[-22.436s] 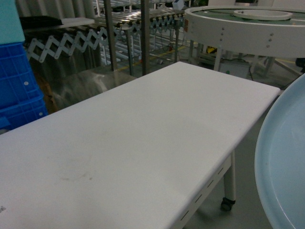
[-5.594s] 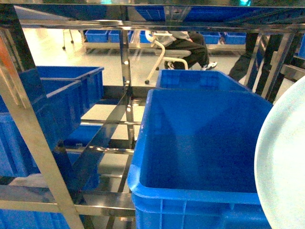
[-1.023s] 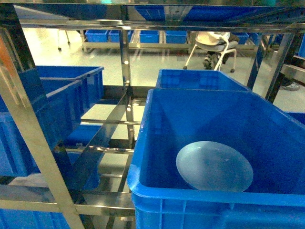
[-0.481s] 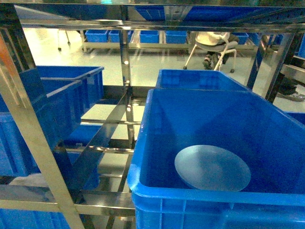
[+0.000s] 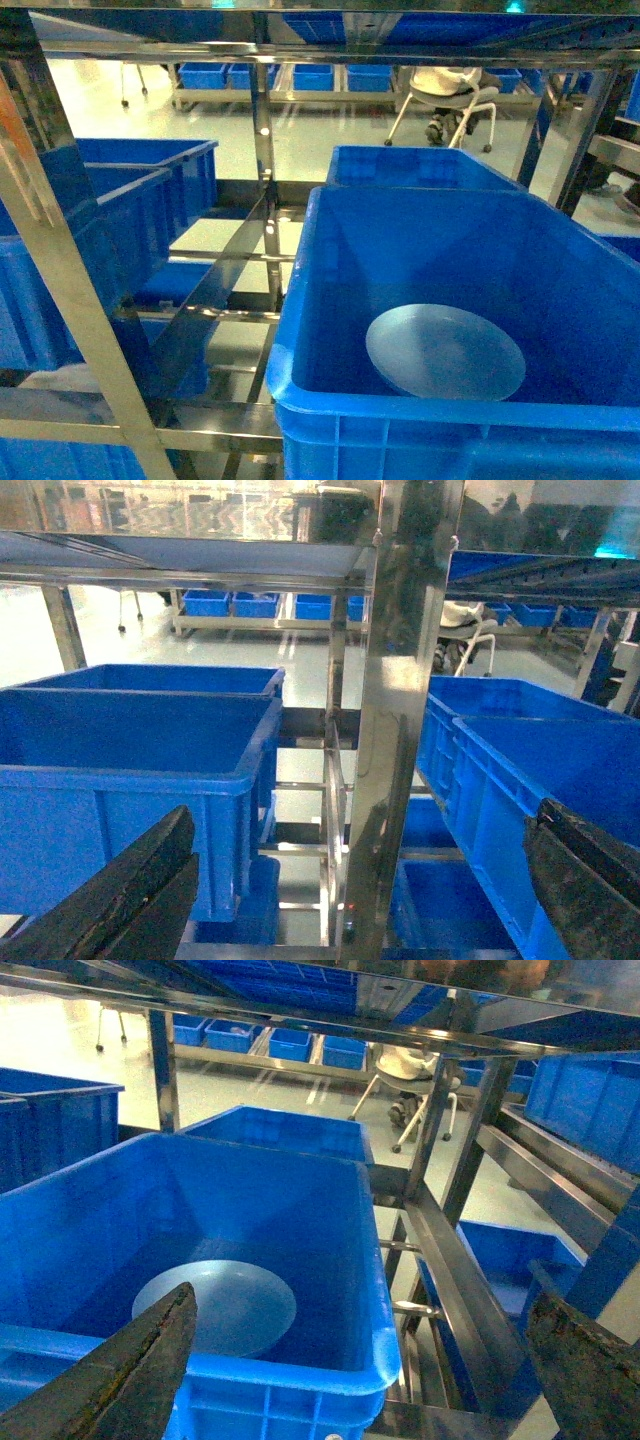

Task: Place blue tray on left shelf second layer neatly

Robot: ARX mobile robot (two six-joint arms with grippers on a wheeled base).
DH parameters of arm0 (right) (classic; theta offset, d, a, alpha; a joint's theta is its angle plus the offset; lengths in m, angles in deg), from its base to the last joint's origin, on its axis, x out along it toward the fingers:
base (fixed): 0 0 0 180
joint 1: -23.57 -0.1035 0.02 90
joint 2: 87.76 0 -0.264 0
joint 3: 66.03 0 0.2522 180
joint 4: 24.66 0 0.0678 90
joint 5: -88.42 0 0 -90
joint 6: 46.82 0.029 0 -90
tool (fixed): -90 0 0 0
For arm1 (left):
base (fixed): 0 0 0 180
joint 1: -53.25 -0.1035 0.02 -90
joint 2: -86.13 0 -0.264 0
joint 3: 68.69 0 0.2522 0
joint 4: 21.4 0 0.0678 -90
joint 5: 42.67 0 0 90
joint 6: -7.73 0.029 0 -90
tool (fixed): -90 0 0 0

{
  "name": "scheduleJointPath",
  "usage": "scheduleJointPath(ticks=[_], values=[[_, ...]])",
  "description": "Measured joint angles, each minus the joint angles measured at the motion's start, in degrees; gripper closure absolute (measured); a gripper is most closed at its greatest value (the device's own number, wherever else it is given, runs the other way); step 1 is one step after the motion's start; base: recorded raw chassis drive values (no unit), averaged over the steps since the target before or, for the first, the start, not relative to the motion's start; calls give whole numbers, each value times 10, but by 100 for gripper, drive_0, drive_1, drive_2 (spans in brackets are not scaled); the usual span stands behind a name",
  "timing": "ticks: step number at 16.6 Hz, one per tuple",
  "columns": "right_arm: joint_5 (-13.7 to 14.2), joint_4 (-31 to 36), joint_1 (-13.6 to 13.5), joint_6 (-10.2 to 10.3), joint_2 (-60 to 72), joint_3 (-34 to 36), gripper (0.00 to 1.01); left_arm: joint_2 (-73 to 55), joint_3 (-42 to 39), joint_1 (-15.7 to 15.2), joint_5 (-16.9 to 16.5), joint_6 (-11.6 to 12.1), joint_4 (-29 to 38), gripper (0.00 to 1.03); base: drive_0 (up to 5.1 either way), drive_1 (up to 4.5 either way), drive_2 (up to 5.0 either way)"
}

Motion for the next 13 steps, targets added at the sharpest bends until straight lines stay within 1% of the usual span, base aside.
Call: scheduleJointPath(ticks=[1,2,3,5,6,8,9,10,11,13], values=[[-8,-29,17,-3,-29,0,3,0,0,0,0,0,0,5,0,0,0],[-26,-40,41,-7,-39,1,3,0,0,0,0,0,0,5,0,0,0],[-29,-42,53,-7,-39,1,3,0,0,0,0,0,1,5,0,0,0],[-31,-42,57,-7,-39,1,3,0,0,0,1,0,0,5,0,0,0],[-29,-32,57,2,-39,1,7,0,0,0,0,0,0,5,0,0,0],[-26,-14,57,13,-39,1,12,0,0,0,0,0,0,5,0,0,0],[-25,-1,57,23,-39,0,19,0,0,0,0,0,0,5,0,0,0],[-24,-15,57,37,-39,0,32,0,0,0,0,0,0,5,0,0,0],[-24,-8,57,43,-39,0,45,0,0,0,0,0,0,5,0,0,0],[-24,-10,57,47,-39,0,69,0,0,0,0,0,0,5,0,0,0]])
